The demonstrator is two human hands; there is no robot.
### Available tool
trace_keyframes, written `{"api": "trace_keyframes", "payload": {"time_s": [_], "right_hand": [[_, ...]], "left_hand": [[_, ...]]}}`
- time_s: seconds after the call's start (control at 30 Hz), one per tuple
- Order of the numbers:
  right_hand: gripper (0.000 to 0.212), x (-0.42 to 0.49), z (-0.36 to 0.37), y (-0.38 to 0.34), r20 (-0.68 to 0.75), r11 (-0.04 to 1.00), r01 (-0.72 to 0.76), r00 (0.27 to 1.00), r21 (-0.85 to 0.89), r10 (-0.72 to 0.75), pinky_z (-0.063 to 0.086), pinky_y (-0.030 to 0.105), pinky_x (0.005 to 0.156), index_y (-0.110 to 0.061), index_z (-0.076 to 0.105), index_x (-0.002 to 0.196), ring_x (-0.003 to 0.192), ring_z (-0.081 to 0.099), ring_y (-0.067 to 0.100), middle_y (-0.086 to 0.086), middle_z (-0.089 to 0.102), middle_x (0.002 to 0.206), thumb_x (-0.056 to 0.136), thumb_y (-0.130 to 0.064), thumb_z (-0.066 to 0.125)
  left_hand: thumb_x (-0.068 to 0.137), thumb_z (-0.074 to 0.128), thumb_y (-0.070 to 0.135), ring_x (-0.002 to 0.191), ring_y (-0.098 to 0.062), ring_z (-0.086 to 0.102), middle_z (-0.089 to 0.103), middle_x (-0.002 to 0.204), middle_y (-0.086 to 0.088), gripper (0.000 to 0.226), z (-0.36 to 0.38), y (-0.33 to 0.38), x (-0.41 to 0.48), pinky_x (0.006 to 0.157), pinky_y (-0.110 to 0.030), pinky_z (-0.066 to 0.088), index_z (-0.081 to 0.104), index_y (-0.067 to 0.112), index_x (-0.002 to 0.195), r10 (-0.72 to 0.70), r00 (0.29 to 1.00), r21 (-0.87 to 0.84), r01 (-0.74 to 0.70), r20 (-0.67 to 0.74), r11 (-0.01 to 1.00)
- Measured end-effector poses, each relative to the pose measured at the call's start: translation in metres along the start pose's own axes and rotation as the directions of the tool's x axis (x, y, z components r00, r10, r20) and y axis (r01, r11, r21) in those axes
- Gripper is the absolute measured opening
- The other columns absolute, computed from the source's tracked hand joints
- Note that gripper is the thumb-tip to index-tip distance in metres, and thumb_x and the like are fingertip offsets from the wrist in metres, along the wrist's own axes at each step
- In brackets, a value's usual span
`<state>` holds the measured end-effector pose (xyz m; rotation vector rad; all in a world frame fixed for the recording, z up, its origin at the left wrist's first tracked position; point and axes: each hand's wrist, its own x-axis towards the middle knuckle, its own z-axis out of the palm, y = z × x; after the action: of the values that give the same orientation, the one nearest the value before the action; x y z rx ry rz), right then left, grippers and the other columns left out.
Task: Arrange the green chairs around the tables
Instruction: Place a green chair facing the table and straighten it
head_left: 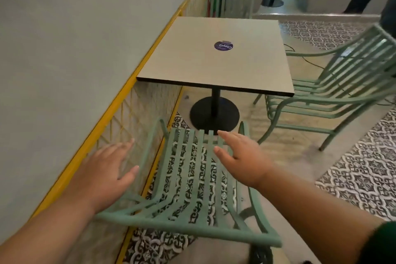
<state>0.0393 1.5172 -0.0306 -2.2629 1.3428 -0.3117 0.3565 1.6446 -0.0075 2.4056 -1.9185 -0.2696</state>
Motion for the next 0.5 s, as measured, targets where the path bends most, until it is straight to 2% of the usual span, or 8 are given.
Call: {"api": "trace_keyframes", "payload": {"time_s": [0.27,0.5], "right_hand": [[0.072,-0.064,0.017,-0.001,-0.041,0.992,-0.123,0.992,-0.008,0.122,0.030,0.027,0.108,-0.028,0.037,0.155,0.139,0.045,0.013,-0.005,0.051,0.152,0.097,-0.068,0.034],[0.068,-0.104,0.051,0.023,0.052,0.984,-0.173,0.983,-0.028,0.175,0.040,0.034,0.112,-0.029,0.037,0.156,0.134,0.049,0.011,-0.006,0.053,0.150,0.098,-0.066,0.035]], "left_hand": [[0.095,0.052,0.056,0.145,-0.018,0.037,0.043,0.158,0.004,0.070,0.021,0.000,-0.025,0.117,-0.047,0.035,0.031,0.034,0.158,0.050,0.999,-0.071,-0.050,0.000,0.996],[0.096,0.047,0.059,0.148,-0.015,0.031,0.039,0.160,0.010,0.069,0.060,0.013,-0.037,0.120,-0.043,0.028,0.028,0.037,0.158,0.020,1.000,-0.101,-0.021,-0.006,0.995]]}}
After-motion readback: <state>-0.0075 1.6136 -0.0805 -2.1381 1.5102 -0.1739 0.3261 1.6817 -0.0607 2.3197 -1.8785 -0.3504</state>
